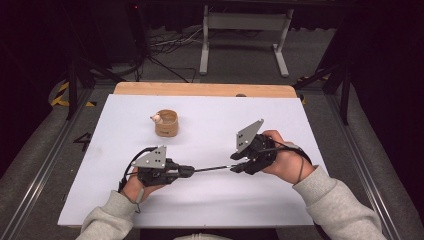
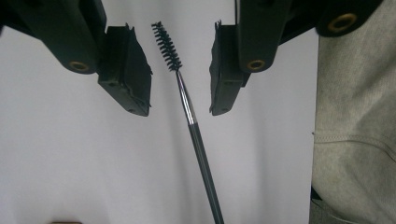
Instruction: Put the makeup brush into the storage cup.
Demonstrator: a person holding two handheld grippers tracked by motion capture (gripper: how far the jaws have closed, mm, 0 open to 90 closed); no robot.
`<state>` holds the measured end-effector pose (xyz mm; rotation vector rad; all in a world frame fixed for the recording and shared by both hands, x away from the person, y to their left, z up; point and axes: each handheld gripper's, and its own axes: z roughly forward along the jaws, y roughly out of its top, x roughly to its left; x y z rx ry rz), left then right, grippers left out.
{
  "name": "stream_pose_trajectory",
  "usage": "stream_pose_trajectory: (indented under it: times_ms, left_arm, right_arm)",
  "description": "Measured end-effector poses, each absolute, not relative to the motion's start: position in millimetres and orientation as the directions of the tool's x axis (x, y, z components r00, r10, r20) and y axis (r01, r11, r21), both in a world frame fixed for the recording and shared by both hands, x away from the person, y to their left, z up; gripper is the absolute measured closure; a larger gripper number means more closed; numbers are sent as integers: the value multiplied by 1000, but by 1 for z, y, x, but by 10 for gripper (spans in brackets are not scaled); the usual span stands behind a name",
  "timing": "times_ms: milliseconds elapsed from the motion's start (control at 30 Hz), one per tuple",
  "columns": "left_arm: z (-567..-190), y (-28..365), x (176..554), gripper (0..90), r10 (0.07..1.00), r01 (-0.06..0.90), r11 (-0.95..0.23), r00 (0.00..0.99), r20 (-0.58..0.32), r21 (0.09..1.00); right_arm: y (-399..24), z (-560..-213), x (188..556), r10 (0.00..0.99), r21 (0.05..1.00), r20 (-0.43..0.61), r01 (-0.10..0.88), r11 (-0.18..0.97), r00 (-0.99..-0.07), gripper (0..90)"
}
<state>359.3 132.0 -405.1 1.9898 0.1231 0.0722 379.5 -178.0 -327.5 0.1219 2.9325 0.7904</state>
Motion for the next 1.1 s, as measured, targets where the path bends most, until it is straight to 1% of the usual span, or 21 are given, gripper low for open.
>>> stream_pose_trajectory:
  times_ms: [300,567,700,767,1000,1100]
  left_arm:
    - [-406,135,359,849,114,53,-399,993,-8,915]
    - [-405,135,358,849,109,50,-398,994,-7,916]
    - [-406,135,358,849,104,48,-400,995,-7,915]
    - [-406,134,358,849,103,47,-402,995,-6,915]
    - [-407,133,359,847,99,48,-405,995,-8,913]
    - [-407,133,361,835,113,60,-410,993,-14,910]
  right_arm:
    - [-182,-335,381,99,508,-75,47,860,-992,602]
    - [-185,-339,382,102,498,-64,57,866,-993,669]
    - [-186,-340,382,94,488,-58,54,871,-994,753]
    - [-187,-339,382,90,484,-59,50,874,-994,776]
    - [-189,-340,382,73,481,-52,39,876,-996,803]
    - [-189,-340,382,65,475,-53,32,879,-996,817]
